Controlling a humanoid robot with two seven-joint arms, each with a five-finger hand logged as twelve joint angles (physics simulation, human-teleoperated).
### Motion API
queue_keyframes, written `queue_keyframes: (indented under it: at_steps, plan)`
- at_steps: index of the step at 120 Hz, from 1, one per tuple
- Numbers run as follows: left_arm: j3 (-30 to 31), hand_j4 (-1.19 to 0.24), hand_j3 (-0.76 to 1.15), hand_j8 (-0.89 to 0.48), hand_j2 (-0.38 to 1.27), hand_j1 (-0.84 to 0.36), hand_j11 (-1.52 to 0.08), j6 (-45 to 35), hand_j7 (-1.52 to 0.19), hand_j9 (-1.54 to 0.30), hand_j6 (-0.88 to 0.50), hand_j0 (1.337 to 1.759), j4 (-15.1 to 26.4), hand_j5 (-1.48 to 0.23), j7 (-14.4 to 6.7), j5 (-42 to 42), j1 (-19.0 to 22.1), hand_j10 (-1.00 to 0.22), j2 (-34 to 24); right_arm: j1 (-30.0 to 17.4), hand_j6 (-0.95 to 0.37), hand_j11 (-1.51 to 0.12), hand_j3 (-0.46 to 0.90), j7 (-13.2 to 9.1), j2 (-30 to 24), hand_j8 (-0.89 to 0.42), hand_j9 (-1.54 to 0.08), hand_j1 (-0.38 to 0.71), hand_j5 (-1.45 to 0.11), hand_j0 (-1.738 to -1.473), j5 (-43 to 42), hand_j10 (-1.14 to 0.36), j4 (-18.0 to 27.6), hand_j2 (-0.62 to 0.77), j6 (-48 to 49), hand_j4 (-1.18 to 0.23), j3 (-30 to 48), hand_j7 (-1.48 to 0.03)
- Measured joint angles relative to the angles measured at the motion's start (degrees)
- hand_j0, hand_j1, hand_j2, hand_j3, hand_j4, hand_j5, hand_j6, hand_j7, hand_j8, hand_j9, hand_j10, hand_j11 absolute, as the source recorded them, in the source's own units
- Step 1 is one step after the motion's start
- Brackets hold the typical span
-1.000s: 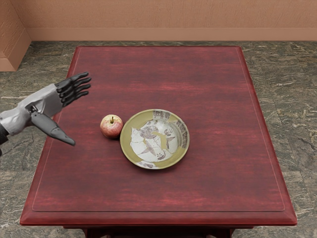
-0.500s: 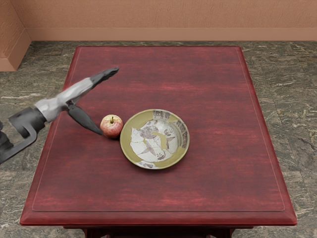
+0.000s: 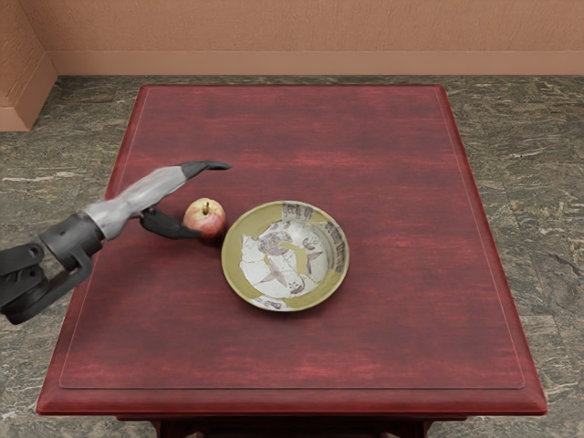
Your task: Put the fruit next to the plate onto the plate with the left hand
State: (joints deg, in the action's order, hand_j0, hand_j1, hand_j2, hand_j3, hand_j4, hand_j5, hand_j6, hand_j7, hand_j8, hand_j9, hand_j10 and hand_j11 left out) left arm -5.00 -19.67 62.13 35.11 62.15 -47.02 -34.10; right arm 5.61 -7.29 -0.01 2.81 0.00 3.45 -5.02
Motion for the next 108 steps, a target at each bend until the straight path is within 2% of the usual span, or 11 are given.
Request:
queue_keyframes:
  at_steps: [24, 53, 78, 108]
  plan:
    - [3.67, -0.25, 0.00, -0.25, -0.01, 0.02, -0.33, -1.71, -0.32, -0.32, -0.25, 1.658, -1.19, -0.32, -0.09, 0.08, -0.47, -0.25, -0.09, 0.08, 0.01, 0.00, 0.00, 0.00, 0.00, 0.00, 0.00, -0.35, 0.00, -1.658, 0.00, 0.00, 0.00, 0.00, -0.02, 0.00, 0.03, 0.00]
    - [4.13, -0.33, 0.00, -0.33, 0.08, -0.04, -0.42, -3.18, -0.42, -0.42, -0.33, 1.658, -2.06, -0.42, -0.12, -0.46, -2.20, -0.32, 2.27, 0.12, 0.01, 0.00, 0.00, 0.00, 0.00, 0.00, 0.00, -0.35, 0.00, -1.658, 0.00, 0.00, 0.00, 0.00, -0.02, 0.00, 0.05, 0.00]
    - [4.38, -0.35, 0.00, -0.35, 0.04, -0.09, -0.46, -3.36, -0.46, -0.46, -0.35, 1.658, -5.90, -0.46, -0.07, -0.51, -2.20, -0.35, 4.71, 0.21, 0.01, 0.00, 0.00, 0.00, 0.00, 0.00, 0.00, -0.35, 0.00, -1.658, 0.00, 0.00, 0.00, 0.00, -0.02, 0.00, 0.08, 0.00]
    - [5.10, -0.37, 0.00, -0.37, 0.07, -0.10, -0.48, -3.41, -0.48, -0.48, -0.37, 1.658, -7.94, -0.48, -0.11, -0.17, -2.32, -0.37, 5.71, 0.27, 0.01, 0.00, 0.00, 0.00, 0.00, 0.00, 0.00, -0.35, 0.00, -1.658, 0.00, 0.00, 0.00, 0.00, -0.02, 0.00, 0.09, 0.00]
